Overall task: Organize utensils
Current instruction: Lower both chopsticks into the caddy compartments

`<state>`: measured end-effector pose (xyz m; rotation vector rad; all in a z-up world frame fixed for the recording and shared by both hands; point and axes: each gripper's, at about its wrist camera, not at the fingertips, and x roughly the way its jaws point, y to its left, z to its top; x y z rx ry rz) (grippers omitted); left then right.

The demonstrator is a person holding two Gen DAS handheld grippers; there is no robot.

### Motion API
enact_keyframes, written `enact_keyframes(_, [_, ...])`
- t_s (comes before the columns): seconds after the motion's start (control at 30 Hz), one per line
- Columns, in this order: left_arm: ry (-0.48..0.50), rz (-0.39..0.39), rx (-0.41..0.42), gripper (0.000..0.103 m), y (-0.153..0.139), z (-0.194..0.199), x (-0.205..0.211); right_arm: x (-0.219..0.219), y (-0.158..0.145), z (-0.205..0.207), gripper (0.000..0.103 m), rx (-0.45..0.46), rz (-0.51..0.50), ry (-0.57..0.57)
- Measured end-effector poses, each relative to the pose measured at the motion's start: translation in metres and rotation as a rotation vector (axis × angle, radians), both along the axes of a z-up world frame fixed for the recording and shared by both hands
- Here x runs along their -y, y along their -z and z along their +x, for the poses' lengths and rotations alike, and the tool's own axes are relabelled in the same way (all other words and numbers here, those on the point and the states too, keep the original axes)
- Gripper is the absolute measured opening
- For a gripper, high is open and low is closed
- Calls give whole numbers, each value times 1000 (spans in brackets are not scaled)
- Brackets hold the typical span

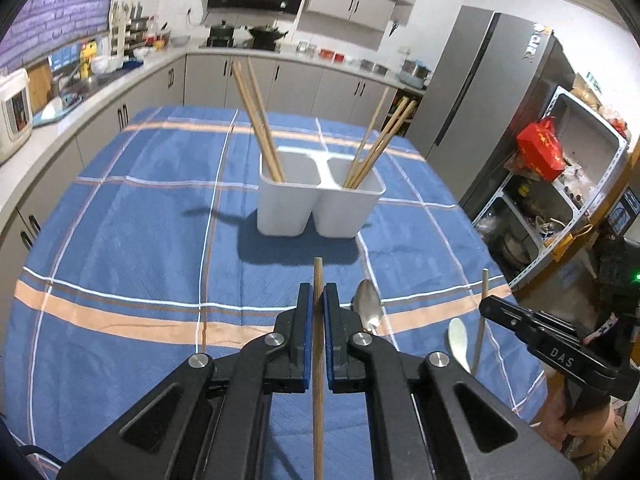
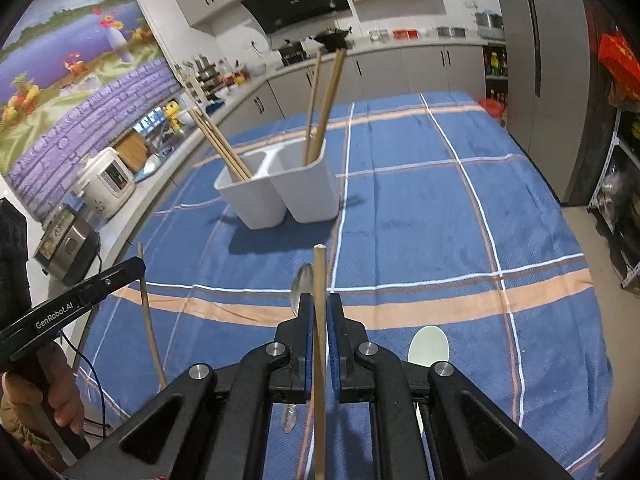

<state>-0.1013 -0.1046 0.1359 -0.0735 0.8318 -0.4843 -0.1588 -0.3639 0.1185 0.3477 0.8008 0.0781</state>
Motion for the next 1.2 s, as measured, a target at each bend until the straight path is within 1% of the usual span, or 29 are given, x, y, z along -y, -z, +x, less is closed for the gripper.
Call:
enact_keyframes(0.3, [12, -26, 91, 4, -31, -27, -1, -4, -24, -20, 7, 89, -9, -17])
enact_keyframes(0.63, [43, -47, 162, 4, -54, -44, 2, -16, -48, -32, 7, 158, -45, -39])
enact_keyframes(0.87, [52, -61, 191, 4, -66, -46, 0, -20, -63, -29, 7, 197, -45, -46])
enact_keyframes(1.2, [56, -99, 255, 4, -101, -35, -10, -22, -93, -10, 7, 259, -60, -49])
